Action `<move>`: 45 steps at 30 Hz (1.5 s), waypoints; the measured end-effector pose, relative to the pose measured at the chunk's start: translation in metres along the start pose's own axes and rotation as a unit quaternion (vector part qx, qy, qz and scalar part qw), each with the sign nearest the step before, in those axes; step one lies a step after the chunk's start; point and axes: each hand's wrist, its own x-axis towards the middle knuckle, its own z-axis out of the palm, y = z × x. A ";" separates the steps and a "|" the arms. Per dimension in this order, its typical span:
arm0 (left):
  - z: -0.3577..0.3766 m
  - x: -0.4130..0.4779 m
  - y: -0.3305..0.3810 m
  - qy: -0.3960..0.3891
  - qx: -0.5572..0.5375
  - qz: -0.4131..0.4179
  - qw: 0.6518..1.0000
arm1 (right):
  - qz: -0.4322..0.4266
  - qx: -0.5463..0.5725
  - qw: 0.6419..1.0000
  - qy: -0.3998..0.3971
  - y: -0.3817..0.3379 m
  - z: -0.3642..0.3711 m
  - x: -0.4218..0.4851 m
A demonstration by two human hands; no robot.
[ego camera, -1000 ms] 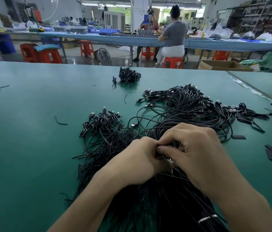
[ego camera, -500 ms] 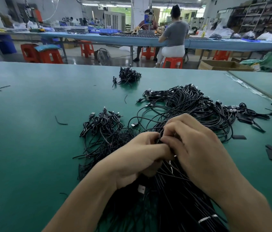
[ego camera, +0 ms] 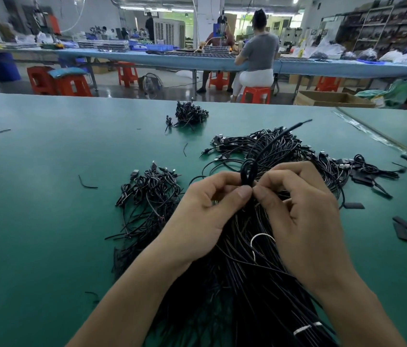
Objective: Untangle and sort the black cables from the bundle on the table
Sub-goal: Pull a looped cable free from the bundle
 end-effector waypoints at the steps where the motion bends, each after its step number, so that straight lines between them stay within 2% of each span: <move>1: -0.002 0.001 -0.002 0.015 0.071 0.021 0.997 | 0.020 0.017 1.000 -0.002 0.000 0.002 0.000; 3: -0.006 0.002 -0.003 0.021 0.151 0.042 0.987 | 0.079 0.061 0.995 -0.021 0.001 0.006 -0.001; 6: -0.008 0.000 -0.002 0.006 0.183 0.034 0.982 | 0.184 0.157 0.968 -0.067 0.004 0.011 -0.003; 12: -0.005 -0.001 -0.001 -0.023 0.169 0.038 0.985 | 0.292 0.304 0.903 -0.086 0.005 0.009 -0.003; 14: -0.001 -0.002 0.003 -0.010 0.114 0.020 0.993 | 0.321 0.334 0.883 -0.079 0.004 0.010 -0.003; 15: 0.000 -0.003 0.003 0.002 0.097 0.020 0.995 | 0.328 0.335 0.880 -0.081 0.004 0.010 -0.003; 19: 0.000 -0.003 0.002 0.045 0.158 0.046 0.985 | 0.310 0.283 0.902 -0.104 0.001 0.012 -0.005; 23: -0.005 -0.001 0.001 0.035 0.065 0.003 0.997 | 0.305 0.250 0.912 -0.109 0.007 0.010 -0.006; 26: -0.010 0.000 0.000 0.036 0.092 0.023 0.995 | 0.315 0.273 0.902 -0.117 0.011 0.012 -0.007; 29: -0.011 -0.001 -0.002 0.036 0.177 0.094 0.979 | 0.339 0.320 0.875 -0.128 0.011 0.012 -0.005; 33: -0.011 -0.001 -0.006 0.052 0.243 0.153 0.956 | 0.342 0.265 0.897 -0.093 0.015 0.011 -0.004; 36: -0.007 -0.003 -0.007 0.011 0.228 0.179 0.957 | 0.327 0.225 0.916 -0.063 0.012 0.009 -0.003; 41: -0.003 -0.004 -0.006 0.042 0.183 0.113 0.976 | 0.182 0.078 0.980 -0.035 0.008 0.005 -0.002; 45: -0.006 -0.005 -0.008 0.013 0.160 0.064 0.985 | 0.119 0.096 0.987 -0.049 0.003 0.000 0.002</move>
